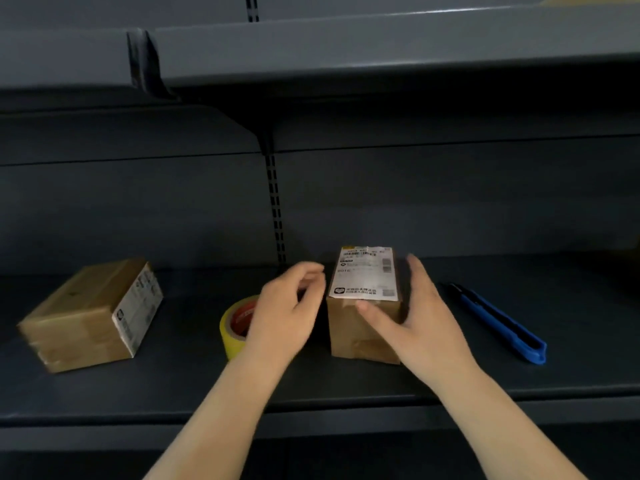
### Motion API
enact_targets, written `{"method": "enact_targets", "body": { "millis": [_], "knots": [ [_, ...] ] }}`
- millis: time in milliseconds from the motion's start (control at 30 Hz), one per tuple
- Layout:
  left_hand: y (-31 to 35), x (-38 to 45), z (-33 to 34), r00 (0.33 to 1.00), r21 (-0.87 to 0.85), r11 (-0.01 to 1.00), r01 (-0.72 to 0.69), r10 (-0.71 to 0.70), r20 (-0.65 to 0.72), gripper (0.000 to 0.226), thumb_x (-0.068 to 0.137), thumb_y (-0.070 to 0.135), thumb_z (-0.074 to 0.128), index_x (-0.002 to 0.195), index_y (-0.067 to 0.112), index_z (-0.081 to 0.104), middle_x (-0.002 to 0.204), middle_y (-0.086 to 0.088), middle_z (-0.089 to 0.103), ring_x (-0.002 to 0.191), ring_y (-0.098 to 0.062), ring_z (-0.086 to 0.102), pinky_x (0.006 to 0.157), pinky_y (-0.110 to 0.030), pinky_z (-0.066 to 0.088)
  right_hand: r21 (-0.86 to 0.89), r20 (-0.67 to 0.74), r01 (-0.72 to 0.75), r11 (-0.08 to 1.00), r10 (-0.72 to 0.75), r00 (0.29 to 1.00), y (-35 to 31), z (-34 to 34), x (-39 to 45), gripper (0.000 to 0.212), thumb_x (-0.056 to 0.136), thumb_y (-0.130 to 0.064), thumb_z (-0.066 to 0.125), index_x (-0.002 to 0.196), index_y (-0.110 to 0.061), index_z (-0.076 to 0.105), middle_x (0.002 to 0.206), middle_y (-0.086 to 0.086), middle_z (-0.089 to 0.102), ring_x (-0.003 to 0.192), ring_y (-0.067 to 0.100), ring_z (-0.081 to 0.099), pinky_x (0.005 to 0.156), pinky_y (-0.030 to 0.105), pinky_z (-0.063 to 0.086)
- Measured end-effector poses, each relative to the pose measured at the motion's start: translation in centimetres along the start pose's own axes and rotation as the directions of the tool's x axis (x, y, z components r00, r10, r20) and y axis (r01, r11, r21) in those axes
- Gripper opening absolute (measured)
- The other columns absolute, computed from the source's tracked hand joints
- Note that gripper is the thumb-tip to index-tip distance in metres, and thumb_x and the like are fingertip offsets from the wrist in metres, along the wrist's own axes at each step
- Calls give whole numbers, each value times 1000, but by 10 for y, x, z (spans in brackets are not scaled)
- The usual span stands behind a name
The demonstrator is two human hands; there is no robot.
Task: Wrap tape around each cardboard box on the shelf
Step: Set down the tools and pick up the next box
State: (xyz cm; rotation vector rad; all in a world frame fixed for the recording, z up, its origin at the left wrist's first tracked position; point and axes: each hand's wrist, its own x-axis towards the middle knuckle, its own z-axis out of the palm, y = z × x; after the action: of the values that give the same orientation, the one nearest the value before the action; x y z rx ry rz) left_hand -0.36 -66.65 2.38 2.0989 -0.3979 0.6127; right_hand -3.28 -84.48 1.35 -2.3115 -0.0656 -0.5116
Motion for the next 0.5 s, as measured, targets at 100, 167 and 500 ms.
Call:
{"method": "enact_targets", "body": {
  "millis": [100,167,500],
  "knots": [
    [17,-9,17,950,-270,923,274,-217,223,49,81,58,52,124,35,47,101,29,54,94,15,52,77,-11,38,1,268,-142,990,137,954,9,0,-9,109,54,-91,31,145,-31,15,134,-12,49,124,16,45,108,45,31],
    [22,-12,27,911,-317,874,368,-272,309,53,78,56,59,124,38,40,102,29,54,93,11,51,76,-14,41,35,318,-136,990,119,941,11,3,-17,99,58,-86,28,144,-39,14,128,-19,50,125,11,43,112,49,22],
    [25,-36,31,906,-919,-83,384,-160,393,54,71,30,64,122,10,59,115,-15,67,102,-29,66,75,-39,57,-41,-307,453,891,-443,843,-7,5,-56,62,86,-62,38,143,-47,17,156,-12,-1,139,-2,9,98,28,31]
  ]
}}
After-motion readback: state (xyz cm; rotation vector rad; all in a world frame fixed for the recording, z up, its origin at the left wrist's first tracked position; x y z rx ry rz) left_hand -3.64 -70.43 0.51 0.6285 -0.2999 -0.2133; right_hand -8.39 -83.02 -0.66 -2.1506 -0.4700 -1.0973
